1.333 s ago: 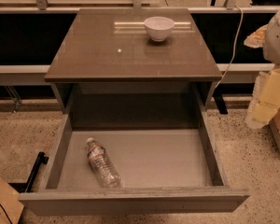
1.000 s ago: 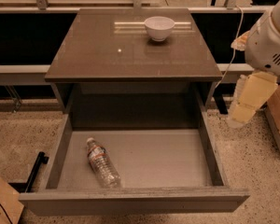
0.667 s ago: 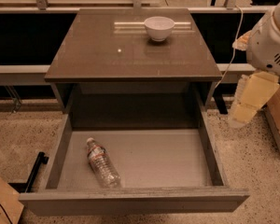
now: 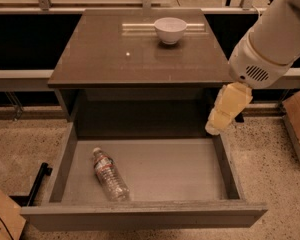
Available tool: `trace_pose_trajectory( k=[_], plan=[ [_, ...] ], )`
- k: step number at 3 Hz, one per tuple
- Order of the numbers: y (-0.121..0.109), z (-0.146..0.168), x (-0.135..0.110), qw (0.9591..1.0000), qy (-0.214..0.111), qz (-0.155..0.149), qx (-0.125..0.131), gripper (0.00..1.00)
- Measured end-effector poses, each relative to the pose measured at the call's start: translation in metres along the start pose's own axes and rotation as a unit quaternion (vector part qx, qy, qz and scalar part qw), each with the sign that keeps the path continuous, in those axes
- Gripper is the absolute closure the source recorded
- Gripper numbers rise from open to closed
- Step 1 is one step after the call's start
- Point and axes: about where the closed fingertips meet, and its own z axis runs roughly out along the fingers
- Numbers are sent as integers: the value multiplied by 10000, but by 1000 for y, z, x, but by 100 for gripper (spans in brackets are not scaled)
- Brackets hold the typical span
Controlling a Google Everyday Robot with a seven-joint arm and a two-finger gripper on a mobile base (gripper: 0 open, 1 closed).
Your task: Pick water bottle from top drawer and place on counter
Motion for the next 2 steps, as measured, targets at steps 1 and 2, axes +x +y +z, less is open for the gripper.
trace_pose_trajectory(
  k=[1, 2],
  plan=[
    [0, 46, -28, 9985, -99, 525, -152, 0],
    [-1, 49, -30, 9968, -94, 787, -141, 0]
  ],
)
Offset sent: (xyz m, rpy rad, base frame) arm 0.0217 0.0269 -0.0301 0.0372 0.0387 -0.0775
